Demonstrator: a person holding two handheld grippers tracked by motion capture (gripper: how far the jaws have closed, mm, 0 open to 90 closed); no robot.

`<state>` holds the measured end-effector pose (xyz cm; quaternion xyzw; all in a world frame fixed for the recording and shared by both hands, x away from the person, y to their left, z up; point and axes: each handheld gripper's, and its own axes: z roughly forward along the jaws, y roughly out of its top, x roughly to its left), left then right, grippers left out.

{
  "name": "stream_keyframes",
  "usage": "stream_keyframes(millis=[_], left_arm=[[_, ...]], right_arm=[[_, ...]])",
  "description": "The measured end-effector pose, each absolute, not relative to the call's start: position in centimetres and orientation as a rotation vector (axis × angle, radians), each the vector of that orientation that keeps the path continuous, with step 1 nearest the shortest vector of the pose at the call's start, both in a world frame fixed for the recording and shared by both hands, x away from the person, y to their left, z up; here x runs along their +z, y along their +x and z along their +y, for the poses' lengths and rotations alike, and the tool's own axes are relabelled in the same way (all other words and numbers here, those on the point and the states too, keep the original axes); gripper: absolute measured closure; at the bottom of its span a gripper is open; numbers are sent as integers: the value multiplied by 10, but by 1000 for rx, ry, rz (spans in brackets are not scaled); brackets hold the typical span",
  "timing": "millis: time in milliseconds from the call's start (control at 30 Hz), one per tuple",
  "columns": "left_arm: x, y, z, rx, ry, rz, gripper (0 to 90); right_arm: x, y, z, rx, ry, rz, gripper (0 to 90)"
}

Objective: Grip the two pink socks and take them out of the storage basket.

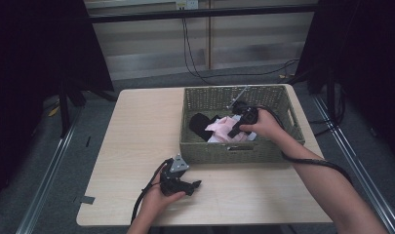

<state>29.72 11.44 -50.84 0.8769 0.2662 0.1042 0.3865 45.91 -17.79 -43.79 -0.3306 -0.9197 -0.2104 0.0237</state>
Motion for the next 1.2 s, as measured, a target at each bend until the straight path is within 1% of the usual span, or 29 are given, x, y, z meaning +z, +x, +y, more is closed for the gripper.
stream_keyframes(millis=[133, 167, 400, 433, 667, 967, 1200], left_arm=[[-508, 297, 114, 265, 2232, 678, 187], [-508, 297, 114, 265, 2232, 678, 187], [-508, 297, 114, 264, 2235, 677, 187], [-508, 297, 114, 263, 2234, 678, 187], [-508, 297, 115, 261, 2234, 676, 187], [-508, 297, 115, 263, 2235, 677, 187], [-508, 297, 115, 261, 2234, 676, 187]], right_arm=[[-440, 460, -180, -657, -1032, -2813, 822], [-439, 460, -181, -653, -1043, -2799, 834], [-424, 457, -189, -654, -1038, -2786, 856], [-420, 458, -191, -649, -1020, -2802, 878], [-397, 455, -199, -657, -1019, -2814, 882], [-404, 454, -193, -671, -1022, -2782, 885], [-399, 454, -193, -675, -1012, -2794, 885]])
